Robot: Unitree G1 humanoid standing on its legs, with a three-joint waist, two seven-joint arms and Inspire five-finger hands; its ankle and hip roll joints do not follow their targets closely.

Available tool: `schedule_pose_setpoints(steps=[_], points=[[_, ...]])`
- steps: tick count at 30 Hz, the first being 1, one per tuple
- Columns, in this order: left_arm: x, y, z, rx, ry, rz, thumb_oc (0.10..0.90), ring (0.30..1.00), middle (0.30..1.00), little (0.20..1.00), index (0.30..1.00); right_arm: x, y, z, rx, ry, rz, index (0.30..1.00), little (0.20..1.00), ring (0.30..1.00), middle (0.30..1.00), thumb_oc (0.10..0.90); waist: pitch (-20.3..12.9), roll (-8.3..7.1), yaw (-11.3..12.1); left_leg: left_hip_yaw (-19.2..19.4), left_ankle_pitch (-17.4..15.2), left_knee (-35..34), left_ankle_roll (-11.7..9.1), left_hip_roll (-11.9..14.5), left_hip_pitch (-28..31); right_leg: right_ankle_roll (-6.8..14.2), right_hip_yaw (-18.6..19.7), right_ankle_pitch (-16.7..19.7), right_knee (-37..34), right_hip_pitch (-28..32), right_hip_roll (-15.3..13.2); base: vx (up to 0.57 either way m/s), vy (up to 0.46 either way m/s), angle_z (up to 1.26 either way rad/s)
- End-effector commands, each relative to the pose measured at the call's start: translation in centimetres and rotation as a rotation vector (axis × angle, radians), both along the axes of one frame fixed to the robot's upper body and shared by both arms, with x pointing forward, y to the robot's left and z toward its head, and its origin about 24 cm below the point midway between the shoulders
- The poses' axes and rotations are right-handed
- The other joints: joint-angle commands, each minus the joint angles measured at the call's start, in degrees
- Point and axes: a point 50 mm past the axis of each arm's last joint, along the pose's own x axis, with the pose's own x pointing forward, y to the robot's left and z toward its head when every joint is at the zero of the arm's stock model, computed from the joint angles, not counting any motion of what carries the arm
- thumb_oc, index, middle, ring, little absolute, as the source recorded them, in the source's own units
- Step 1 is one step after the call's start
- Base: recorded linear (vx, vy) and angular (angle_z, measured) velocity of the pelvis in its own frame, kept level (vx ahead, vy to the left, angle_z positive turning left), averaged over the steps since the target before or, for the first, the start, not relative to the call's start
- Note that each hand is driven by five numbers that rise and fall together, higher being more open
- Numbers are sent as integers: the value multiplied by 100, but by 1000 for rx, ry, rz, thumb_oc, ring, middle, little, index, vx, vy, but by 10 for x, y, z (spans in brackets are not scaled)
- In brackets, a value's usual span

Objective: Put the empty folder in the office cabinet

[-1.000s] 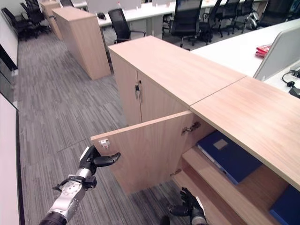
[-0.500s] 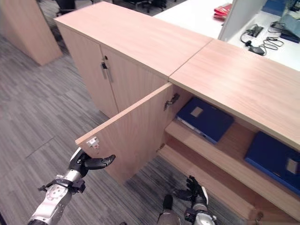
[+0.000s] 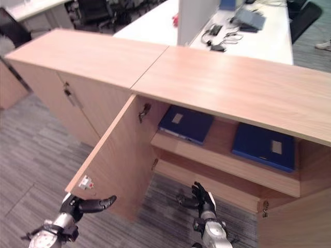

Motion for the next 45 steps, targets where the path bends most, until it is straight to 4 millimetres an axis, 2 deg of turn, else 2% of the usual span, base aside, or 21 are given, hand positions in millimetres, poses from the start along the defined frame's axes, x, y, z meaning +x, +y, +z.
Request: schedule_pose_setpoints(steps=[1, 4, 5, 7, 8, 9, 11, 12, 19, 23, 24, 25, 29, 30, 31, 32, 33, 39, 41, 43, 45], points=[[79, -76, 85, -240, -535, -273, 800, 900, 900, 900, 900, 28, -4, 29, -28, -175, 58, 900, 900, 900, 900, 800, -317, 102, -804, -223, 858, -422, -795, 555, -242, 573, 360, -516, -799, 975, 7, -22, -175, -69], [79, -79, 83, -267, -532, -263, 800, 900, 900, 900, 900, 32, -7, 31, -45, -182, 71, 900, 900, 900, 900, 800, -237, 172, -807, -359, 894, 150, -938, 832, -347, 429, 567, -708, -831, 993, 200, -22, -217, -65], [81, -81, 83, -279, -533, -260, 800, 900, 900, 900, 900, 36, -8, 34, -55, -189, 79, 900, 900, 900, 900, 800, -188, 194, -787, -602, 1047, 442, -1029, 897, -442, 377, 657, -783, -851, 1014, 282, -100, -145, -135], [81, -83, 83, -299, -539, -242, 800, 900, 900, 900, 900, 45, -9, 38, -81, -199, 107, 900, 900, 900, 900, 800, -134, 171, -644, -1478, 898, 492, -791, 446, -719, 348, 880, -680, -868, 848, 295, -104, -128, -135], [81, -83, 83, -299, -540, -242, 800, 900, 900, 900, 900, 45, -9, 38, -81, -199, 107, 900, 900, 900, 900, 800, -142, 165, -645, -1474, 896, 484, -780, 431, -724, 356, 880, -677, -868, 838, 282, 5, -58, -89], [82, -86, 81, -310, -533, -234, 800, 900, 900, 900, 900, 46, -7, 38, -81, -195, 119, 900, 900, 900, 900, 800, -144, 84, -528, -2118, 591, 344, -661, 0, -929, 378, 1085, -606, -868, 780, 239, 42, -52, -110], [84, -89, 80, -310, -528, -238, 800, 900, 900, 900, 900, 46, -6, 36, -84, -182, 121, 900, 900, 900, 900, 800, -78, 35, -405, -2776, 396, 350, -627, -355, -1179, 375, 1249, -577, -868, 811, 258, 61, -68, -133], [86, -90, 81, -309, -532, -242, 800, 900, 900, 900, 900, 46, -5, 35, -85, -180, 122, 900, 900, 900, 900, 800, -79, 21, -373, -2924, 370, 248, -614, -446, -1254, 378, 1277, -556, -868, 785, 272, 54, -57, -120], [89, -102, 77, -315, -507, -277, 800, 900, 900, 900, 900, 36, 11, 31, -19, -170, 140, 900, 900, 900, 900, 800, -257, 131, -619, -2459, 488, -660, -563, -495, -470, 439, 1168, -537, -849, 1040, 357, 106, 22, -73], [95, -103, 78, -287, -516, -271, 800, 900, 900, 900, 900, 37, 16, 33, -12, -182, 164, 900, 900, 900, 900, 800, -280, 147, -722, -2366, 495, -921, -529, -539, -283, 472, 1187, -507, -799, 1025, 344, 59, 50, 6], [107, -94, 75, -213, -512, -229, 800, 900, 900, 900, 900, 34, 21, 30, -6, -170, 188, 900, 900, 900, 900, 800, -333, 153, -862, -2211, 462, -1048, -490, -595, -153, 517, 1241, -476, -752, 972, 321, 82, 68, -17], [107, -94, 75, -212, -513, -229, 800, 900, 900, 900, 900, 34, 21, 30, -6, -171, 188, 900, 900, 900, 900, 800, -329, 153, -856, -2202, 464, -1055, -488, -598, -147, 518, 1248, -477, -749, 969, 319, 107, 98, 0], [132, -59, 69, -29, -476, -79, 800, 900, 900, 900, 900, 26, 21, 27, 7, -157, 215, 900, 900, 900, 900, 800, -408, 180, -1070, -1956, 426, -1196, -447, -676, -1, 597, 1364, -430, -691, 903, 263, 98, 104, -34], [150, -33, 73, 87, -459, 1, 800, 900, 900, 900, 900, 21, 19, 27, 14, -154, 221, 900, 900, 900, 900, 800, -417, 176, -1214, -1861, 395, -1238, -434, -711, 49, 648, 1420, -430, -615, 872, 230, 84, 108, -27], [150, -33, 74, 87, -460, 1, 800, 900, 900, 900, 900, 21, 19, 27, 14, -155, 221, 900, 900, 900, 900, 800, -429, 180, -1206, -1853, 409, -1241, -435, -705, 26, 641, 1428, -416, -617, 844, 236, 126, 165, -18], [164, -2, 82, 224, -431, 70, 800, 900, 900, 900, 900, 17, 14, 26, 12, -149, 225, 900, 900, 900, 900, 800, -453, 169, -1339, -1753, 373, -1281, -425, -735, 64, 698, 1482, -392, -566, 781, 204, 65, 86, -16], [164, -2, 82, 224, -432, 70, 800, 900, 900, 900, 900, 17, 14, 26, 13, -150, 225, 900, 900, 900, 900, 800, -464, 172, -1330, -1745, 388, -1284, -426, -730, 42, 691, 1490, -378, -568, 754, 210, 97, 124, -21], [174, 72, 114, 379, -386, 247, 800, 900, 900, 900, 900, 6, 5, 26, 23, -149, 212, 900, 900, 900, 900, 800, -494, 114, -1558, -1438, 227, -1349, -343, -851, 112, 881, 1694, -252, -398, 488, 93, 56, 120, -24], [175, 81, 121, 403, -385, 262, 800, 900, 900, 900, 900, 4, 4, 27, 29, -152, 208, 900, 900, 900, 900, 800, -500, 100, -1583, -1390, 197, -1349, -327, -882, 120, 926, 1705, -225, -360, 462, 65, 55, 117, -30], [179, 107, 151, 470, -409, 349, 800, 900, 900, 900, 900, -3, 1, 29, 55, -161, 183, 900, 900, 900, 900, 800, -494, 42, -1686, -1274, 146, -1349, -290, -950, 117, 1045, 1728, -70, -244, 363, -39, 58, 184, -26], [179, 118, 164, 497, -421, 390, 800, 900, 900, 900, 900, -4, -2, 29, 67, -165, 160, 900, 900, 900, 900, 800, -492, 11, -1731, -1228, 116, -1349, -273, -990, 97, 1104, 1761, 38, -211, 288, -84, 27, 154, -7]])
